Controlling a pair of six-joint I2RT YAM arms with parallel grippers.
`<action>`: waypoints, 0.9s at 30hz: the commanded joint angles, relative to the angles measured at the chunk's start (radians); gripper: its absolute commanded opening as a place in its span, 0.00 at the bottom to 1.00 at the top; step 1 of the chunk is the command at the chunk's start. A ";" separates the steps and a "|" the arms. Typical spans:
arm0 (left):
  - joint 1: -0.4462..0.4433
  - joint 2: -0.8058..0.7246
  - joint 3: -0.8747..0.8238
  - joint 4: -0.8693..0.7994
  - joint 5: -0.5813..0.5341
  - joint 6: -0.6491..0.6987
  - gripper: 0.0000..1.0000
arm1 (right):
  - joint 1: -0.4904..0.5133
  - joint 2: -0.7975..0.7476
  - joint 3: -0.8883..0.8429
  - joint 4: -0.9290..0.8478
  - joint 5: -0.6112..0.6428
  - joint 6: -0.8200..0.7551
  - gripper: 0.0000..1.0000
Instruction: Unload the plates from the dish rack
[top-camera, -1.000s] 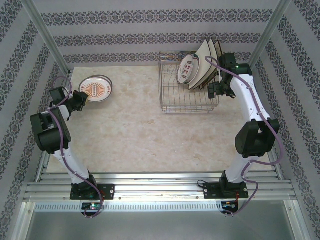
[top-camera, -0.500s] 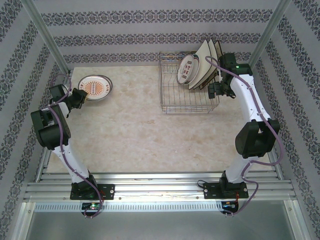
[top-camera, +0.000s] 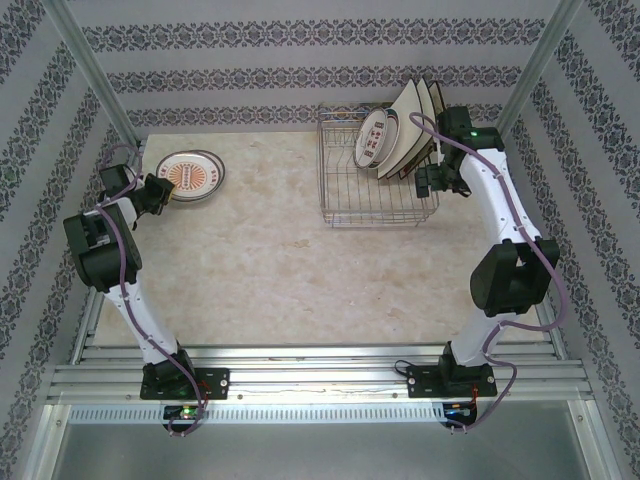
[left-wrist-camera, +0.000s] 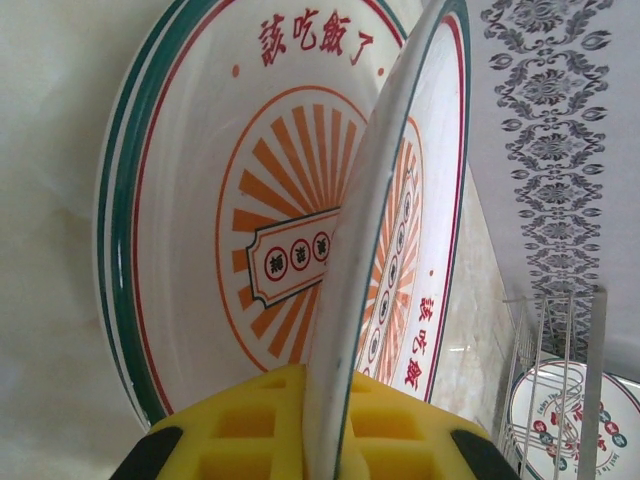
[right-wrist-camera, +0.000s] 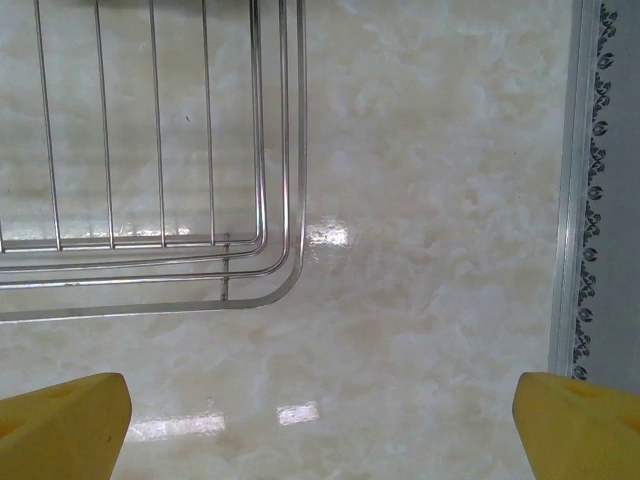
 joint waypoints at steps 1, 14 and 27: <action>-0.003 0.019 0.055 -0.038 0.007 0.043 0.00 | 0.013 0.008 0.004 -0.023 0.011 -0.011 0.98; -0.010 0.053 0.133 -0.190 -0.026 0.124 0.23 | 0.016 0.013 0.006 -0.028 0.004 -0.019 0.98; -0.056 0.040 0.291 -0.571 -0.230 0.363 0.33 | 0.027 0.006 -0.009 -0.014 -0.001 -0.020 0.98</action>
